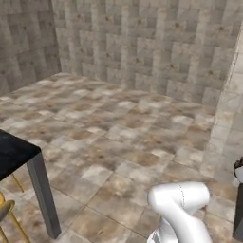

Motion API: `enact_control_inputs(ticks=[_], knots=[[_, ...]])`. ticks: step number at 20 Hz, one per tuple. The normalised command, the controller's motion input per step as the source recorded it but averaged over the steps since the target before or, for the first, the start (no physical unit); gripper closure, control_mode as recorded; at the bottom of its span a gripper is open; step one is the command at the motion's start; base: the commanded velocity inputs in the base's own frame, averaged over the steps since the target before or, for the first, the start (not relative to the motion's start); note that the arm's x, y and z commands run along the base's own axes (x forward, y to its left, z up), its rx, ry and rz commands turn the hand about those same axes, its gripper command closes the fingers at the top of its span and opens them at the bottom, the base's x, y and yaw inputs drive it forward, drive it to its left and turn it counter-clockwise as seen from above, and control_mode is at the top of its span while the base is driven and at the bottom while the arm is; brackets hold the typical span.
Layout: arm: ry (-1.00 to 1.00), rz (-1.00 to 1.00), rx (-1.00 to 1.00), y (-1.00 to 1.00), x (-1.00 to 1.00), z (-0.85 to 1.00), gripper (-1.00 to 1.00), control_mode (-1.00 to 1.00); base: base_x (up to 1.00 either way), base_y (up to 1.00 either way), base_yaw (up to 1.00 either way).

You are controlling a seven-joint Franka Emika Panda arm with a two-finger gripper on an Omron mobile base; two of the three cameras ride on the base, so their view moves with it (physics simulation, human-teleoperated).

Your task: Take the cupcake and cake from the fridge and place them on the empty tray on the dining counter.

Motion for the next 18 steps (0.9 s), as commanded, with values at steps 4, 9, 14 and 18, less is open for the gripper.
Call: enact_control_inputs(ticks=[4,9,14,18], knots=[[0.00,0.00,0.00,0.00,0.00,0.00,1.00,1.00,1.00,0.31,0.31],[0.00,0.00,0.00,0.00,0.00,0.00,1.00,1.00,1.00,0.27,0.29],[0.00,0.00,0.00,0.00,0.00,0.00,1.00,1.00,1.00,0.23,0.31],[0.00,0.00,0.00,0.00,0.00,0.00,1.00,1.00,1.00,0.06,0.36]])
